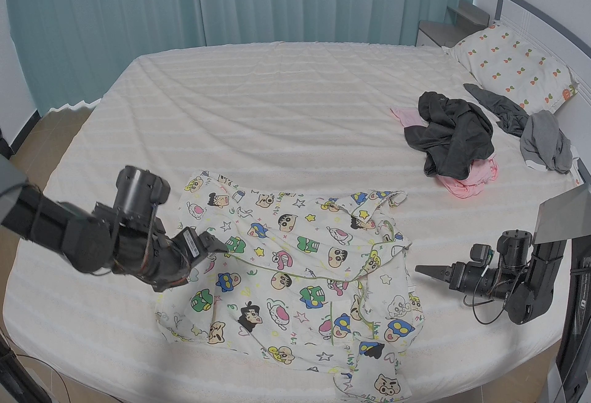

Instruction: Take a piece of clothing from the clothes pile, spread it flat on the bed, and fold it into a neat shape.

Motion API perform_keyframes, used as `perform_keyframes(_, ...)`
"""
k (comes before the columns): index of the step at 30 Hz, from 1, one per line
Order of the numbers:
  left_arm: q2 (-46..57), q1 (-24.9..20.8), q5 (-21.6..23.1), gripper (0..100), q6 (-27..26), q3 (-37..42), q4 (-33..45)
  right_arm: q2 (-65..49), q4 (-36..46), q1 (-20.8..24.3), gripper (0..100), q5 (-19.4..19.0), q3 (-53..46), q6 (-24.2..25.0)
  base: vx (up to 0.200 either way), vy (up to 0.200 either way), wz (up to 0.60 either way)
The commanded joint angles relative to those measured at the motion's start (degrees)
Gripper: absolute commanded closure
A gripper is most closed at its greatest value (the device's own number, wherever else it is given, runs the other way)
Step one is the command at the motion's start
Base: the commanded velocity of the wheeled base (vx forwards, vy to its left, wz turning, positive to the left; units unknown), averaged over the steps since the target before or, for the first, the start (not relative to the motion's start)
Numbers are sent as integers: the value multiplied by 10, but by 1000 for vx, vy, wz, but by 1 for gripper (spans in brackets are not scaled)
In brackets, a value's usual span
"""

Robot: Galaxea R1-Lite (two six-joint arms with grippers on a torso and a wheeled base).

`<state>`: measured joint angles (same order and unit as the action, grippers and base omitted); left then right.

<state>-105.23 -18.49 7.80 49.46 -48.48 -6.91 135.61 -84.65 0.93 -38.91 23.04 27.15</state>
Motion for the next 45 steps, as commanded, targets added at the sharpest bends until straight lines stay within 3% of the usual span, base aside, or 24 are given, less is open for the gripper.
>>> perform_keyframes(1, -49, -113, -109, 0, 151, 157, -153, 21, -52, -2, 0, 0, -32, 4, 0, 0, 0)
perform_keyframes(11, -38, -117, -157, 0, 173, 199, -171, 19, -52, 0, 0, 0, -32, 4, 0, 0, 0)
perform_keyframes(14, -31, -117, -174, 0, 173, 227, -215, 18, -52, 0, 0, 0, -33, 4, 0, 0, 0)
perform_keyframes(26, -94, -116, -197, 0, 186, 241, -317, 18, -52, 0, 0, -1, -32, 3, 0, 0, 0)
perform_keyframes(42, -103, -91, -209, 0, 186, 246, -349, 18, -52, 0, 0, -1, -34, 2, 0, 0, 0)
perform_keyframes(43, -103, -94, -214, 100, 184, 251, -355, 18, -52, 0, 0, -1, -34, 2, 0, 0, 0)
perform_keyframes(45, -103, -95, -227, 100, 183, 261, -362, 18, -52, 0, 0, -1, -34, 2, 0, 0, 0)
